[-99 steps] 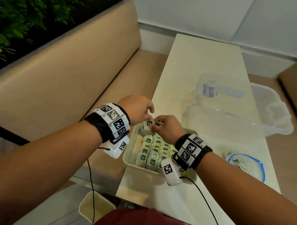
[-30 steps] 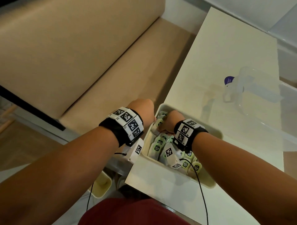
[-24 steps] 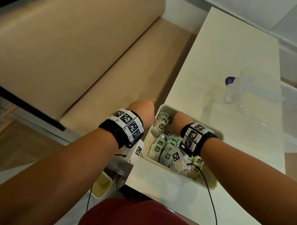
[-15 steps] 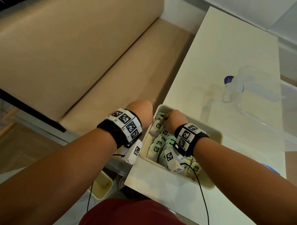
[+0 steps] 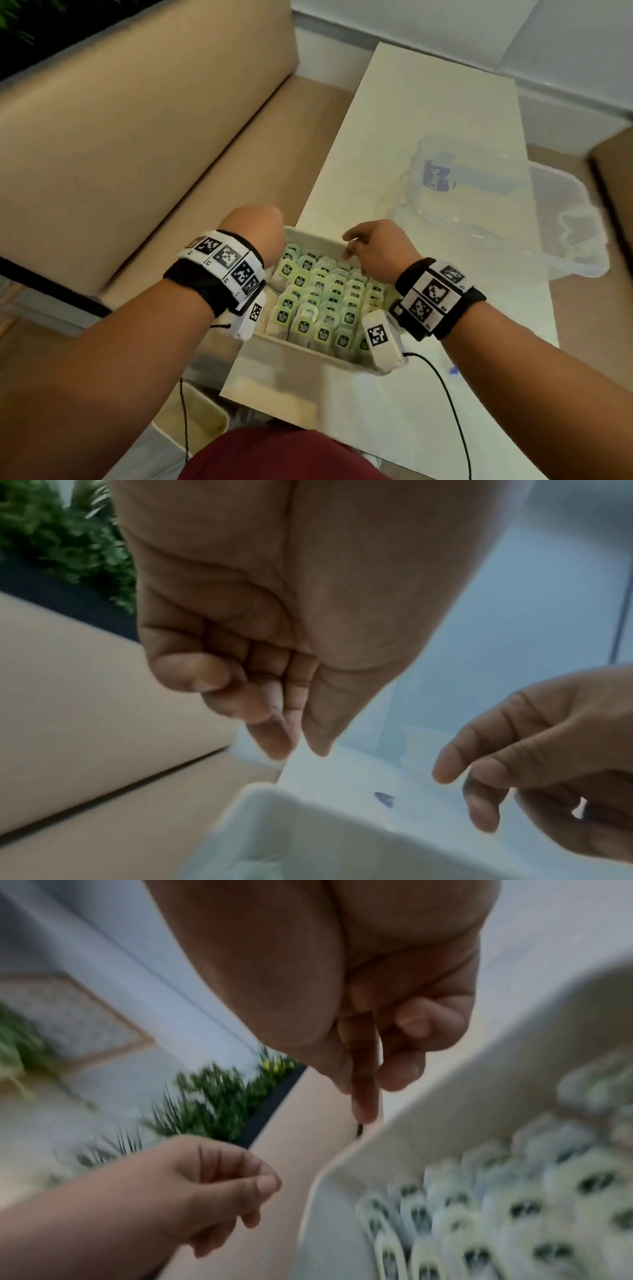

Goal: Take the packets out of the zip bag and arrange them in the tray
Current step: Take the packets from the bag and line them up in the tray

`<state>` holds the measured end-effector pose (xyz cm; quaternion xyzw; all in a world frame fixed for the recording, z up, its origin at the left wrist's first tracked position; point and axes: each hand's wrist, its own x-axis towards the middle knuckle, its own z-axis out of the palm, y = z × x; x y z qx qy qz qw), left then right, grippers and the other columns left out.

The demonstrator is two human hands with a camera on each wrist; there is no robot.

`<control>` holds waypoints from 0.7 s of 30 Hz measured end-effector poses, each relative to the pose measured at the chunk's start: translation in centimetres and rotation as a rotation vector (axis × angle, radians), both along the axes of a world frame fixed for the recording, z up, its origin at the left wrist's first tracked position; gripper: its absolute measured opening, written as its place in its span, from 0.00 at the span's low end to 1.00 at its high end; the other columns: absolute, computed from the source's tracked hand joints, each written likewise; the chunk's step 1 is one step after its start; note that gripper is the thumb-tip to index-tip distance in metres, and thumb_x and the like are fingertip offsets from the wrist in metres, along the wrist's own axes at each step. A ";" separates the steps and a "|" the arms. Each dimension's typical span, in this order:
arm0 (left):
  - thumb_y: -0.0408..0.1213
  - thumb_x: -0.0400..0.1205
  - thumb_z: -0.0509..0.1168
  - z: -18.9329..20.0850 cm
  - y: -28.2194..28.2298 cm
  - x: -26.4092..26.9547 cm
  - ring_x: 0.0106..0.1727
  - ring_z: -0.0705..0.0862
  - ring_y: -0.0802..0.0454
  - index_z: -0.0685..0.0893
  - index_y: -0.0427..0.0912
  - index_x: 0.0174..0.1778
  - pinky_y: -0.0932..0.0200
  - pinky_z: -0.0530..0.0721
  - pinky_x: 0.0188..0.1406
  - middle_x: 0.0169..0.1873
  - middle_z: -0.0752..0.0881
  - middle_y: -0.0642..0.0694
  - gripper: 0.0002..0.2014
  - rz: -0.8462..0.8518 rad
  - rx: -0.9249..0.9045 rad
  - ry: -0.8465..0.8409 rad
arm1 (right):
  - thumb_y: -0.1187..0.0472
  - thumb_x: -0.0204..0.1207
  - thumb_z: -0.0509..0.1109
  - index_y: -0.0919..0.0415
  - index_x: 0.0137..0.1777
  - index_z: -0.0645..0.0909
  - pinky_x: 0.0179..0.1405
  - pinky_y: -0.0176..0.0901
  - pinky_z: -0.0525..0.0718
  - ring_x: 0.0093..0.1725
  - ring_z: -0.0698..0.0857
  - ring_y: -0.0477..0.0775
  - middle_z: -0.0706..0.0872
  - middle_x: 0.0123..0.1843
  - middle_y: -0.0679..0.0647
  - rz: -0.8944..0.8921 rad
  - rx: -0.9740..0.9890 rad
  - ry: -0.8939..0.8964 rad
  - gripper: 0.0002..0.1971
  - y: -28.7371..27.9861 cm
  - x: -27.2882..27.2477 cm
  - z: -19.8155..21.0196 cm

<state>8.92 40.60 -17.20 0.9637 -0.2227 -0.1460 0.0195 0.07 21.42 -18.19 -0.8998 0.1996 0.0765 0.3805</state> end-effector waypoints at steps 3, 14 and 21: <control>0.45 0.83 0.64 2.3 -5.7 -4.0 0.44 0.86 0.46 0.88 0.47 0.48 0.56 0.82 0.42 0.43 0.89 0.48 0.09 -0.116 -0.146 0.004 | 0.66 0.81 0.65 0.54 0.49 0.86 0.40 0.39 0.83 0.30 0.84 0.41 0.92 0.40 0.47 -0.078 0.014 -0.112 0.10 -5.5 -5.1 2.4; 0.38 0.82 0.61 -4.4 -27.3 -20.6 0.48 0.86 0.44 0.91 0.49 0.49 0.52 0.85 0.50 0.46 0.90 0.46 0.12 -0.532 -0.180 0.299 | 0.68 0.75 0.68 0.52 0.40 0.85 0.47 0.41 0.83 0.46 0.87 0.54 0.90 0.42 0.49 -0.133 -0.175 0.183 0.10 -19.7 -21.3 -2.4; 0.44 0.79 0.65 -10.5 -30.2 -23.5 0.52 0.86 0.43 0.88 0.47 0.51 0.55 0.80 0.47 0.49 0.89 0.45 0.10 -0.463 -0.001 0.175 | 0.59 0.77 0.69 0.55 0.58 0.87 0.59 0.46 0.84 0.59 0.86 0.58 0.89 0.60 0.55 0.033 -0.272 0.381 0.11 -21.5 -24.5 -7.6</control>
